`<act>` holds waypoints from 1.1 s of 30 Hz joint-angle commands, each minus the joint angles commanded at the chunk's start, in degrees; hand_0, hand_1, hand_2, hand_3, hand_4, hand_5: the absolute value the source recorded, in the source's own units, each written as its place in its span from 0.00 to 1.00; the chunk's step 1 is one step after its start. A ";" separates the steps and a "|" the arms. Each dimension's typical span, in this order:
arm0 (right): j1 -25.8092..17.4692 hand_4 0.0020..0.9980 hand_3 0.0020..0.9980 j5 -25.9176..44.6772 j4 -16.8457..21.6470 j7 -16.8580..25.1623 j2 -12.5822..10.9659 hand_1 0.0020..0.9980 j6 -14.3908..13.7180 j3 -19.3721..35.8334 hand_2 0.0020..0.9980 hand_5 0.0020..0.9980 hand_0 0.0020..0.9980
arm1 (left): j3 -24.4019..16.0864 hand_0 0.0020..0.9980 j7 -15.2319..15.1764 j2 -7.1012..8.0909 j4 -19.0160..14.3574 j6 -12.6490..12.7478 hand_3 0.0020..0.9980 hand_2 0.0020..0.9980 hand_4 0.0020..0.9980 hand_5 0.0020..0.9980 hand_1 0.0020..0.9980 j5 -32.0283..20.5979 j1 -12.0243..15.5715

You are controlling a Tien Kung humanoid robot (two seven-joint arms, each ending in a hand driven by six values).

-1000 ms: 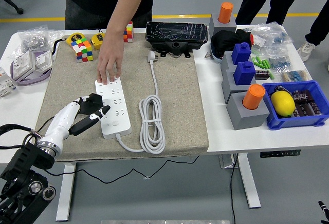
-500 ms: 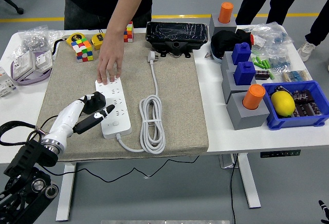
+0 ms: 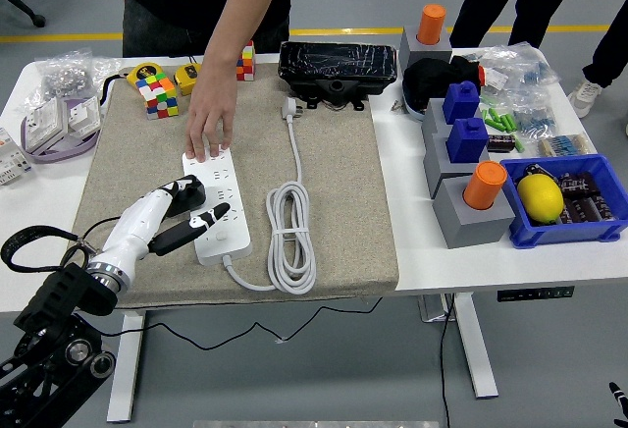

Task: Pick up the plug,place it near the board,insert it into the board,press the button

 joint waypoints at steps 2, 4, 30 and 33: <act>0.06 1.00 0.83 0.00 0.00 -0.01 -0.03 0.84 -0.01 -0.01 0.80 1.00 0.87 | 0.53 0.97 0.04 0.36 0.09 -0.13 0.88 0.91 1.00 1.00 0.94 -0.04 -0.53; 0.07 1.00 0.83 -0.01 0.00 -0.03 -0.05 0.84 -0.02 0.04 0.80 1.00 0.87 | 1.08 0.97 0.07 0.72 0.08 -0.22 0.88 0.91 1.00 1.00 0.94 0.03 -1.05; -0.11 1.00 0.83 0.25 0.00 -0.16 -0.03 0.83 -0.06 -0.16 0.80 1.00 0.87 | 3.37 0.98 0.98 2.13 -1.12 -0.94 0.88 0.91 1.00 1.00 0.93 3.16 -2.34; -0.16 1.00 0.83 0.22 0.00 -0.19 -0.04 0.83 -0.08 -0.16 0.80 1.00 0.87 | 3.48 0.98 1.16 2.22 -1.75 -0.86 0.88 0.90 1.00 1.00 0.93 3.88 -2.22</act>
